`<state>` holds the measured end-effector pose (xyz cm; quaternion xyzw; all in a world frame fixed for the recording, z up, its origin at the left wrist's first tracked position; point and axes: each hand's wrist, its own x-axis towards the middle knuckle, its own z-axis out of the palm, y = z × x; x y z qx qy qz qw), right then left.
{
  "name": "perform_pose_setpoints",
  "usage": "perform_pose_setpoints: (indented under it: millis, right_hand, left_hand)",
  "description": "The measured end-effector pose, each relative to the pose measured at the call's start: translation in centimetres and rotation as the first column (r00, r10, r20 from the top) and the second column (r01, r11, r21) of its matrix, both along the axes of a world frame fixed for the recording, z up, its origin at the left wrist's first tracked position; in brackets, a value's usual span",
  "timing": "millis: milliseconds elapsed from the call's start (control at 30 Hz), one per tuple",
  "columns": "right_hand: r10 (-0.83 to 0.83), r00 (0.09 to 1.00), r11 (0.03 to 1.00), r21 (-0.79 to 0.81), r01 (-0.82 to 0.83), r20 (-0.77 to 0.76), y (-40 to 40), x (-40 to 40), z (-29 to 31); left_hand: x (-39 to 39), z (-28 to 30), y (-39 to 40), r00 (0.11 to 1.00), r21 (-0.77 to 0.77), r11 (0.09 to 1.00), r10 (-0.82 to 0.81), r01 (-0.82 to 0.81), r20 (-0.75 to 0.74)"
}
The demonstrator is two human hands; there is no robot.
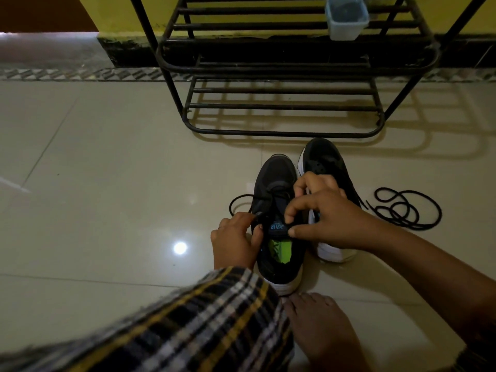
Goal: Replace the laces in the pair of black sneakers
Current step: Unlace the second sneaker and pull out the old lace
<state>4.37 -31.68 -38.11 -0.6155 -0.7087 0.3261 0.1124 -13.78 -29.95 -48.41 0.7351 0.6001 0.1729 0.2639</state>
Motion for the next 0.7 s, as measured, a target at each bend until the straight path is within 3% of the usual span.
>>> perform_pose_setpoints:
  millis: [133,200,267,300,367,433,567,700]
  right_hand:
    - [-0.136,0.961,0.989,-0.093,0.117,-0.239,0.2,0.2,0.7]
    - [-0.216,0.836,0.968,-0.223,0.116,-0.504,-0.2,-0.2,2.0]
    - [-0.223,0.759,0.964,-0.253,0.079,-0.611,-0.4,-0.6,3.3]
    - [-0.198,0.796,0.972,-0.219,0.084,-0.572,-0.3,-0.5,3.4]
    - [-0.181,0.923,0.983,-0.061,0.171,-0.339,0.4,0.3,2.7]
    - [-0.217,0.969,0.973,0.056,0.224,-0.114,1.0,0.7,1.6]
    - [-0.12,0.98,0.991,0.085,0.107,0.157,1.4,-0.7,-0.6]
    - [-0.063,0.887,0.986,0.163,-0.014,0.458,1.7,-2.2,-3.3]
  left_hand:
    - [0.3,0.4,0.0,0.996,-0.002,1.0,-0.006,0.006,-0.088]
    - [0.4,0.5,0.1,0.994,-0.006,1.0,-0.028,0.027,-0.107]
    - [0.6,0.4,0.2,0.992,-0.012,0.998,-0.055,0.054,-0.114]
    - [0.7,0.4,0.1,0.993,-0.011,0.998,-0.061,0.06,-0.1]
    - [0.8,0.4,0.1,0.995,-0.018,0.998,-0.066,0.065,-0.068]
    - [0.8,0.3,0.1,0.996,-0.032,0.997,-0.069,0.067,-0.052]
    - [1.0,0.1,0.3,0.995,-0.061,0.995,-0.086,0.083,-0.042]
    - [1.3,-0.1,0.5,0.992,-0.077,0.992,-0.105,0.099,-0.067]
